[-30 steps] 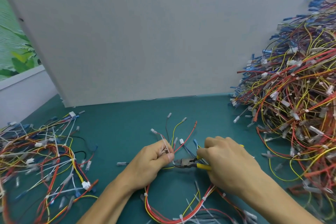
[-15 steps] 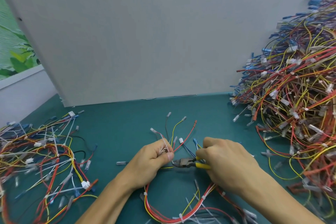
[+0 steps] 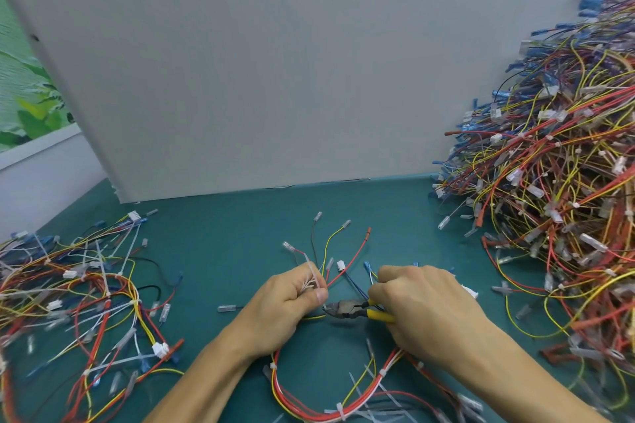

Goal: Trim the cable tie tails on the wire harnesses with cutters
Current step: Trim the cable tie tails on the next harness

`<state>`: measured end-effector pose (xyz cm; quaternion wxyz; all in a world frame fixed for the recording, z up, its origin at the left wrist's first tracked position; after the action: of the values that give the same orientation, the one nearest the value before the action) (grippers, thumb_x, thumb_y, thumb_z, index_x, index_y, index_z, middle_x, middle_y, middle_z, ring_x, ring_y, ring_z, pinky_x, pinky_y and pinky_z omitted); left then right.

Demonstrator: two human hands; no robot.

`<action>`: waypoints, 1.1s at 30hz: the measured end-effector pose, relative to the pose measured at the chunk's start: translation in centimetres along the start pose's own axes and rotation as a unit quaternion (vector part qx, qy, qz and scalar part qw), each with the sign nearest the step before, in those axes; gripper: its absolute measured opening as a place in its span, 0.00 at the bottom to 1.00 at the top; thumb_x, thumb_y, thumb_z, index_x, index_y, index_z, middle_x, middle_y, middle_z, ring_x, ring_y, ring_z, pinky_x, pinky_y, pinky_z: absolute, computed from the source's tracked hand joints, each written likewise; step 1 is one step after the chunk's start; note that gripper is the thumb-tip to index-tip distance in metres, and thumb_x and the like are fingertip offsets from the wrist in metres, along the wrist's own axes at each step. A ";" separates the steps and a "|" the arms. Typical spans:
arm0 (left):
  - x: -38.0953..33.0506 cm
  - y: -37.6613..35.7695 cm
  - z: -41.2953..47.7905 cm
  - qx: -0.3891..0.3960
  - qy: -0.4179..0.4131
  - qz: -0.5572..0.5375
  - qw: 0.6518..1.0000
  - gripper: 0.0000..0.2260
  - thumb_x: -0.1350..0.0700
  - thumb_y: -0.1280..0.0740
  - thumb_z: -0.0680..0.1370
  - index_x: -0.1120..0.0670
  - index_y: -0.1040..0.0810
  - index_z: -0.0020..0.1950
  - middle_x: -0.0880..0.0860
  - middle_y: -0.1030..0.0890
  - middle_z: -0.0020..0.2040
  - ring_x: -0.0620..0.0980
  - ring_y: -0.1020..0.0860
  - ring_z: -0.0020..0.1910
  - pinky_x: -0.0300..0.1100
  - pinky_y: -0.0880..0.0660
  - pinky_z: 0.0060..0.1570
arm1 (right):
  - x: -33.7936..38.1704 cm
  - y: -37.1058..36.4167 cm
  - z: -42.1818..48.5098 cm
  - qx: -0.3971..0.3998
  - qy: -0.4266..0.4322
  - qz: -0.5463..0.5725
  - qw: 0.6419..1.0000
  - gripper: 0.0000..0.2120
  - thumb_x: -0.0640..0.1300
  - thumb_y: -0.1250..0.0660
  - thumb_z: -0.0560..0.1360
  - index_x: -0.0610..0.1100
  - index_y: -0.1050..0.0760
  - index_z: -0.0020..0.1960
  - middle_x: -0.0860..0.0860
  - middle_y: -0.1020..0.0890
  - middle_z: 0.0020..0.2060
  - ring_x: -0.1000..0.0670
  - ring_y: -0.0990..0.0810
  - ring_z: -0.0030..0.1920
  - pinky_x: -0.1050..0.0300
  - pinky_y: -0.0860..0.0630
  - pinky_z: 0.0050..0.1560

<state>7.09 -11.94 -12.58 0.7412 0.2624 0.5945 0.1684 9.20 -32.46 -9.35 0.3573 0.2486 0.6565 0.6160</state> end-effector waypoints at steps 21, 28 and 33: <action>-0.4 1.8 0.4 -0.146 0.035 -0.283 0.947 0.09 0.57 0.41 0.78 0.58 0.29 0.39 0.49 0.28 0.30 0.47 0.31 0.30 0.40 0.32 0.32 | 0.6 3.8 -2.4 0.193 0.082 0.178 0.961 0.18 0.57 0.26 0.66 0.52 0.29 0.50 0.56 0.25 0.43 0.51 0.28 0.48 0.52 0.27 0.47; -1.6 4.2 -0.2 -0.037 0.048 -0.299 0.952 0.09 0.60 0.40 0.79 0.60 0.23 0.42 0.49 0.36 0.27 0.46 0.38 0.26 0.37 0.38 0.27 | -1.1 1.6 -0.6 -0.002 -0.034 0.182 0.983 0.06 0.51 0.35 0.72 0.50 0.31 0.42 0.53 0.25 0.37 0.46 0.26 0.43 0.53 0.27 0.42; -3.5 3.4 -0.9 0.132 0.061 -0.079 0.986 0.10 0.57 0.38 0.76 0.56 0.17 0.47 0.49 0.31 0.28 0.43 0.32 0.28 0.34 0.35 0.31 | -2.6 -1.2 0.4 -0.112 -0.205 0.197 0.952 0.07 0.53 0.36 0.75 0.51 0.30 0.46 0.52 0.18 0.44 0.41 0.22 0.49 0.53 0.27 0.41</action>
<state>5.60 -10.99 -7.92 0.6733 0.2996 0.6744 0.0446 11.26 -34.31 -10.16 0.3817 0.4524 0.4335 0.6795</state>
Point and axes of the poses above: each hand's wrist, its own z-axis towards the middle knuckle, its own y-axis out of the back of the hand, x = y × z, the point moved 1 cm from there along z, towards the middle knuckle
